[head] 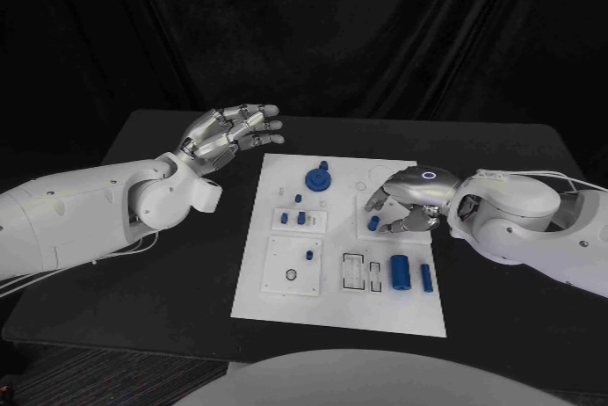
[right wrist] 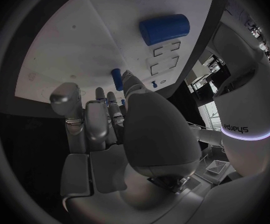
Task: Assemble the parts on the task board
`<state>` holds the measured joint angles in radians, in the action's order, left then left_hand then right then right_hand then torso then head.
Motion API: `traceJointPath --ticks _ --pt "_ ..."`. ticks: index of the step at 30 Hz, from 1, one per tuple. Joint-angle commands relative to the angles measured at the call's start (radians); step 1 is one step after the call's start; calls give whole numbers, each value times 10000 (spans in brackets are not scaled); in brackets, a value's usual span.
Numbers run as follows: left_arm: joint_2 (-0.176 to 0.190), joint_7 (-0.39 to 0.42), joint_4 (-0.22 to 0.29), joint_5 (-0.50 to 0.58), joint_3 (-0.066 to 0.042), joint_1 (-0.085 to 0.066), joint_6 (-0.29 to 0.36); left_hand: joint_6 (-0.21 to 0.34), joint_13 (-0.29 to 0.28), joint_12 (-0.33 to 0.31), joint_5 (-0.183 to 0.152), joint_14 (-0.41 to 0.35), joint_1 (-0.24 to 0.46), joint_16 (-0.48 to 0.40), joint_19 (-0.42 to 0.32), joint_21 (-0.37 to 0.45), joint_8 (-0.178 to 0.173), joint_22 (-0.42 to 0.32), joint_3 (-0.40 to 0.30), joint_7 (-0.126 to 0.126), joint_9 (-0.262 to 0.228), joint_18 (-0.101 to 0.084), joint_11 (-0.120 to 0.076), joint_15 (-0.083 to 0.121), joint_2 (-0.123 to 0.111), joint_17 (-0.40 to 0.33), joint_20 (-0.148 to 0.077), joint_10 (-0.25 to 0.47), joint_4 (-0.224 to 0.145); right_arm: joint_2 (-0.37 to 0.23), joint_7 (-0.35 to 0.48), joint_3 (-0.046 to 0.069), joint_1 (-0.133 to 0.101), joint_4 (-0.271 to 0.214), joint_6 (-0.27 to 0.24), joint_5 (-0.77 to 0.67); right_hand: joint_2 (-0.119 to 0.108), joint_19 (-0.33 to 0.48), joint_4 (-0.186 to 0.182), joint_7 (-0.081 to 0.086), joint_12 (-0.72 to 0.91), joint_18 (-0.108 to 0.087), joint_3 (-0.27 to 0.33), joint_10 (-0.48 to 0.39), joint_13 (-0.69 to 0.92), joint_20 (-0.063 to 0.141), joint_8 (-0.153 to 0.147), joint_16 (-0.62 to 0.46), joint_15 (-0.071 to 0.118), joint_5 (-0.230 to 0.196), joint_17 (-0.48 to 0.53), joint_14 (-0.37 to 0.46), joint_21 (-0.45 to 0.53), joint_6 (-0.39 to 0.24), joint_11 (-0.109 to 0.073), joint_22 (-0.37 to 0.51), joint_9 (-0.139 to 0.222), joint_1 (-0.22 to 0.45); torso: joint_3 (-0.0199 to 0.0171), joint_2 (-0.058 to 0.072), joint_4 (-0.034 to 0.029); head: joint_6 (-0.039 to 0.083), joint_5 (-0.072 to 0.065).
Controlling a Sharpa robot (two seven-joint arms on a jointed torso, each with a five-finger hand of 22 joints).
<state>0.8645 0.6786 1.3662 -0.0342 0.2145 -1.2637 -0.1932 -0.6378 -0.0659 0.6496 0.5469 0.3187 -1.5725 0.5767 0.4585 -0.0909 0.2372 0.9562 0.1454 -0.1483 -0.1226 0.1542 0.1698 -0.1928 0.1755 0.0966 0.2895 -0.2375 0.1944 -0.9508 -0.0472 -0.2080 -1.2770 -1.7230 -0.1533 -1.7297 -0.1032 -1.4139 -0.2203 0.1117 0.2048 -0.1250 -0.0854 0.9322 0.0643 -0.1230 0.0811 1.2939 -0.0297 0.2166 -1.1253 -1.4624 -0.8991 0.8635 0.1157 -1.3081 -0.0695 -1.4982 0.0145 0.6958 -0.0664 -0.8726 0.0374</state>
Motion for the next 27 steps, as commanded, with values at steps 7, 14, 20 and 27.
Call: traceJointPath --ticks 7,14,20,27 --pt "-14 576 10 22 -10 30 -167 5 12 72 54 4 -67 61 72 32 63 -4 -71 -32 11 31 -17 -50 30 -12 -31 64 -8 285 88 4 231 221 -161 -118 241 -147 469 -239 -219 211 -500 796 -11 71 111 330 129 -134 -429 -253 -509 624 -104 -1266 -24 -447 2 -2 -2 0 8" --pt "-42 554 -8 22 -10 48 -215 3 10 80 59 -4 -88 64 72 35 67 -2 -114 -36 15 25 4 -47 45 -19 -35 63 -29 434 163 4 289 376 -338 -119 173 -180 442 -154 -411 236 -945 1394 -8 142 217 419 214 -458 -552 -284 -733 1110 -215 -1300 -71 -493 2 -2 -1 0 19" --pt "-56 522 -27 22 -10 65 -239 2 9 89 63 -17 -115 65 69 41 70 -1 -168 -46 20 19 26 -42 56 -28 -39 62 -61 505 227 5 313 412 -430 -119 88 -194 405 -129 -489 248 -1219 1918 5 228 368 458 326 -697 -617 -306 -869 1592 -354 -1320 -158 -534 4 -1 -2 0 44" --pt "-48 477 -51 22 -10 95 -261 0 9 98 75 -24 -143 70 67 45 73 1 -230 -57 26 13 38 -46 68 -36 -41 63 -97 390 273 6 318 300 -694 -119 71 -201 601 -17 -479 263 -1608 2700 49 397 690 483 521 -782 -680 -328 -1028 2395 -604 -1346 -413 -821 4 -2 -2 0 122"
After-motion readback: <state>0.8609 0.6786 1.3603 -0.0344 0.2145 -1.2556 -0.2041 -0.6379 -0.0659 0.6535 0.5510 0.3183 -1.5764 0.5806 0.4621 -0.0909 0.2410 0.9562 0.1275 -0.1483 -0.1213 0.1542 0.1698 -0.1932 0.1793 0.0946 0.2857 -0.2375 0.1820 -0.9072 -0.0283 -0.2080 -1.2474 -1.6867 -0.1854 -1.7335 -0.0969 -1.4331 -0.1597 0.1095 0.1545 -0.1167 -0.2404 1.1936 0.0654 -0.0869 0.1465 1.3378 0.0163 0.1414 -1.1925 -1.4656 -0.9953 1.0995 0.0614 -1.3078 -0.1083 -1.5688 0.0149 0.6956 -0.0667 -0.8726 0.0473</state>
